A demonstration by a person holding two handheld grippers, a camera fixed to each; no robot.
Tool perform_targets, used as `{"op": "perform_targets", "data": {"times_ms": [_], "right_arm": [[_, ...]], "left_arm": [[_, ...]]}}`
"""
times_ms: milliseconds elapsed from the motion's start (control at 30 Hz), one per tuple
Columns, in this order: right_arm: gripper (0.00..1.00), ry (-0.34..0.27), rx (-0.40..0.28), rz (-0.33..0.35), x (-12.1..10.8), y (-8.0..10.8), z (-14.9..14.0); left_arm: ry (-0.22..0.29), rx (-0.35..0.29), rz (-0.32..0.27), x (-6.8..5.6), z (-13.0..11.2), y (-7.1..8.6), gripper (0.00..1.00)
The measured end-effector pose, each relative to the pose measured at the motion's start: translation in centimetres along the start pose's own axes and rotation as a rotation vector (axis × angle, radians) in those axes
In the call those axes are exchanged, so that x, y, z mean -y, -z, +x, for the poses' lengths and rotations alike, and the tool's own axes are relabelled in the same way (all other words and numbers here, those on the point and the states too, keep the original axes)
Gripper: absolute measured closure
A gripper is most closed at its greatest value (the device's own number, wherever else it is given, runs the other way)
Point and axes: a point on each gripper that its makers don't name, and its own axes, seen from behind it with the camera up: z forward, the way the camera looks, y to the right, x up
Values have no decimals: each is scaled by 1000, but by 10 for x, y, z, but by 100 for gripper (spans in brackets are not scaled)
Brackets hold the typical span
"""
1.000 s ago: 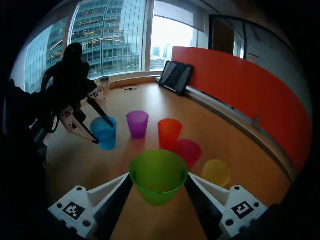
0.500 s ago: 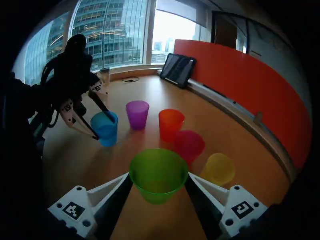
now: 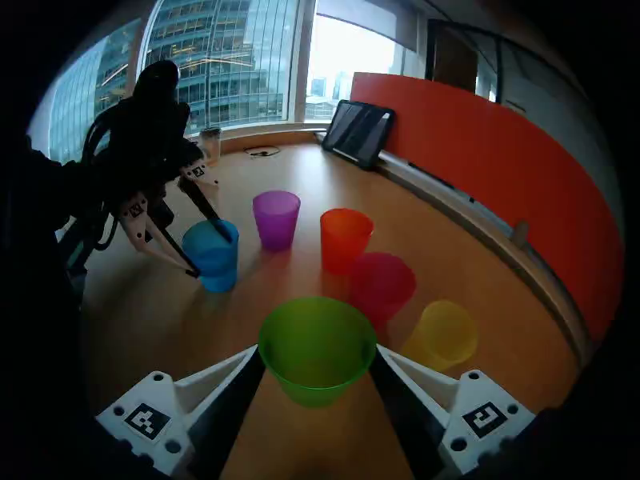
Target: Pour water
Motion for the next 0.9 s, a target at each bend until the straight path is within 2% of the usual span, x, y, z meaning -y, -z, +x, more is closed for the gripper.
{"op": "perform_targets", "data": {"times_ms": [233,433,667,900], "right_arm": [[9,3,21,9,6,-7,-8],[8,10,32,16,11,-12,-12],[9,7,38,21,13,-18,-17],[9,-9,38,23,14,-23,-20]], "left_arm": [[7,-2,3,2,-2,1,13],[17,-6,-4,1,-1,4,3],[26,11,10,4,-12,6,3],[48,-8,13,5,-12,12,3]]}}
